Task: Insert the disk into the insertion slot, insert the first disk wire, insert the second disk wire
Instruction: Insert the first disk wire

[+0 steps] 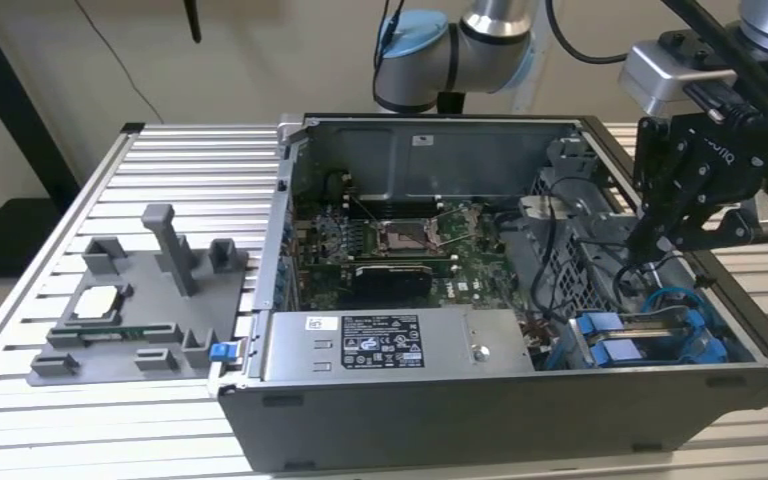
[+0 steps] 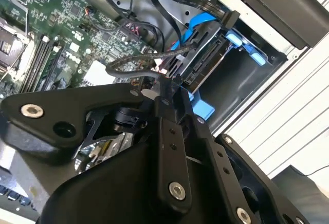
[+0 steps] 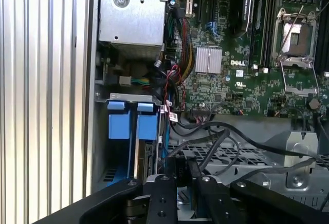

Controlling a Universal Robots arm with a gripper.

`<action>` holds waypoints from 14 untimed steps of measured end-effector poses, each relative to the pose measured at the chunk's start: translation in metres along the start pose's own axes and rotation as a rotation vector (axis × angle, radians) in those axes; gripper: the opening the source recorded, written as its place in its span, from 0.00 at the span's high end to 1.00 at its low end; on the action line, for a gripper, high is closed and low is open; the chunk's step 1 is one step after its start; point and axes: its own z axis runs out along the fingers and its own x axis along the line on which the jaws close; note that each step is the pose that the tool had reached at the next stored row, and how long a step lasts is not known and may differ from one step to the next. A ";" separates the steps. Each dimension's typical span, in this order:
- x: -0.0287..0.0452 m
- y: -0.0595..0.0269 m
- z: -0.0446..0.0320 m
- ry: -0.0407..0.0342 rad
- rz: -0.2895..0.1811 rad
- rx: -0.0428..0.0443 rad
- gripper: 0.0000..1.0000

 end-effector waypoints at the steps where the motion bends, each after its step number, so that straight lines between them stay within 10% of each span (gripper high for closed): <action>1: 0.0000 0.0000 0.0000 0.0000 0.000 0.0002 1.00; 10: 0.0000 0.0000 0.0001 0.0003 0.000 0.0020 1.00; 14: 0.0001 -0.0020 0.0003 0.0372 0.000 -0.0006 1.00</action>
